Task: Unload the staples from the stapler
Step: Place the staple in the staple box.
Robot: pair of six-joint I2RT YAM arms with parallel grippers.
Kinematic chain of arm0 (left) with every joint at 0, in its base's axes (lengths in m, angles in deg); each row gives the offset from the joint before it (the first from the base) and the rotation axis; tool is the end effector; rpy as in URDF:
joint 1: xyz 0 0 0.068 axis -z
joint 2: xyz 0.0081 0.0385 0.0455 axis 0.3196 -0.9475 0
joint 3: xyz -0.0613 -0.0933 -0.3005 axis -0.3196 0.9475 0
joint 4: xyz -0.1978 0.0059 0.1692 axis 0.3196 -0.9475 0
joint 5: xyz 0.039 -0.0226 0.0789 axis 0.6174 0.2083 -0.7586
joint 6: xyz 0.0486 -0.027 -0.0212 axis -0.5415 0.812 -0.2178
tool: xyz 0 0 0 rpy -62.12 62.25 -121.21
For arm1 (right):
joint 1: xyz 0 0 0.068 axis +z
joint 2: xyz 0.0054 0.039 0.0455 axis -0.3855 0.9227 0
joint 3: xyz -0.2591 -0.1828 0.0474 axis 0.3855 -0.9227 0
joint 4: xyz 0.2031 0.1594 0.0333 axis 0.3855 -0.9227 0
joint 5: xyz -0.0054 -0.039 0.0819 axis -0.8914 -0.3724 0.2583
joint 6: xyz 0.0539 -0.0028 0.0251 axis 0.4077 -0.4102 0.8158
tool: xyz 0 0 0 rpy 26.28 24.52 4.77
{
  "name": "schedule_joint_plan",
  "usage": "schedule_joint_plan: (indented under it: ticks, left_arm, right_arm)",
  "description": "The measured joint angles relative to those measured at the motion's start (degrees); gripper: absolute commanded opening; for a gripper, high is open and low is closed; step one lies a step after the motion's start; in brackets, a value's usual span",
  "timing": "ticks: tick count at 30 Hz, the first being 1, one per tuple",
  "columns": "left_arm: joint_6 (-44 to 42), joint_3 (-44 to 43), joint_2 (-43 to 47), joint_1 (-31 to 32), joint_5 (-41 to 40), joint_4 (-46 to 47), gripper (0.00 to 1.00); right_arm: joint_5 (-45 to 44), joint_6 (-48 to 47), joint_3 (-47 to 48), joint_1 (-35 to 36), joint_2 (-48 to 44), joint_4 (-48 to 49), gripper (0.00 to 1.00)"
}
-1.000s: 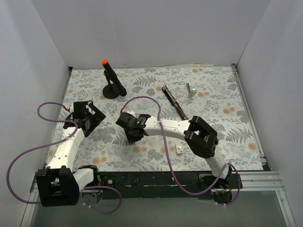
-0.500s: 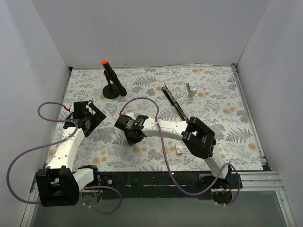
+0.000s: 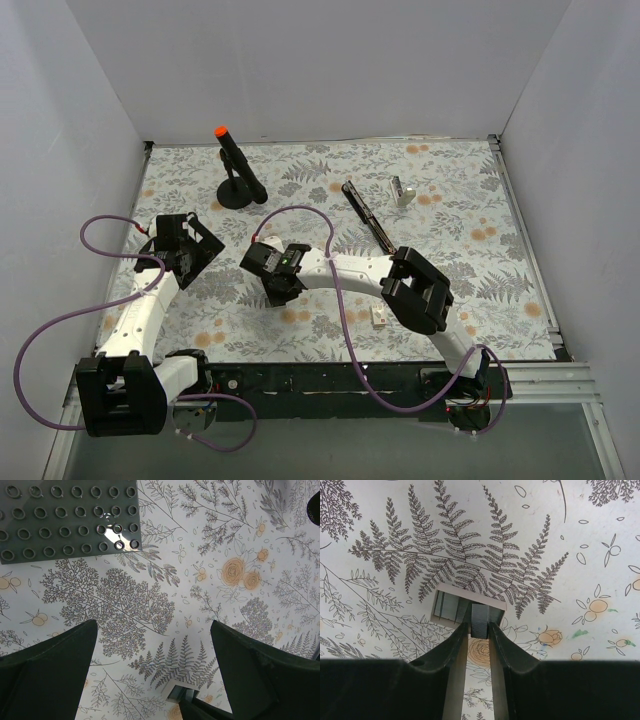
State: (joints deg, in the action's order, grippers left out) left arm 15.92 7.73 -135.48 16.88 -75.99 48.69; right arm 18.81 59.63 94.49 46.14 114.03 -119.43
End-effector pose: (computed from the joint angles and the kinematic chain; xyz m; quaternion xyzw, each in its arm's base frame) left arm 0.1909 0.0101 0.2702 -0.6318 0.7090 -0.1596 0.2694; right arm 0.1852 0.4495 0.2205 -0.2125 0.9442 0.1156 0.2237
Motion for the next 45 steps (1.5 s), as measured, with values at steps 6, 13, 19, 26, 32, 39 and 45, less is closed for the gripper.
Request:
schedule_joint_plan:
  ticks: [6,13,19,26,32,39,45]
  left_arm:
    - [-0.02,0.00,0.00,0.02,0.02,0.02,0.98]
    - [-0.11,0.00,0.00,0.02,0.07,0.15,0.98]
    - [-0.17,0.00,0.00,0.02,0.15,0.15,0.98]
    - [-0.20,0.00,0.00,0.02,0.20,0.17,0.98]
    - [-0.20,0.00,0.00,0.02,0.26,0.17,0.98]
    - [-0.22,0.00,0.00,0.02,0.44,0.20,0.98]
    - [-0.26,0.00,0.00,0.11,0.46,0.20,0.98]
  right_arm:
    - [-0.04,0.00,0.37,0.09,0.00,-0.50,0.32]
    - [-0.11,0.00,0.44,0.22,0.00,-0.79,0.31]
    - [-0.26,0.02,0.46,0.28,0.00,-0.81,0.30]
    - [-0.28,0.22,0.55,0.31,0.00,-0.83,0.33]
    - [-0.26,0.39,0.74,0.31,-0.02,-0.81,0.33]
    - [-0.26,0.46,0.74,0.31,-0.02,-0.90,0.31]
    - [-0.22,0.48,0.76,0.31,-0.02,-0.90,0.32]
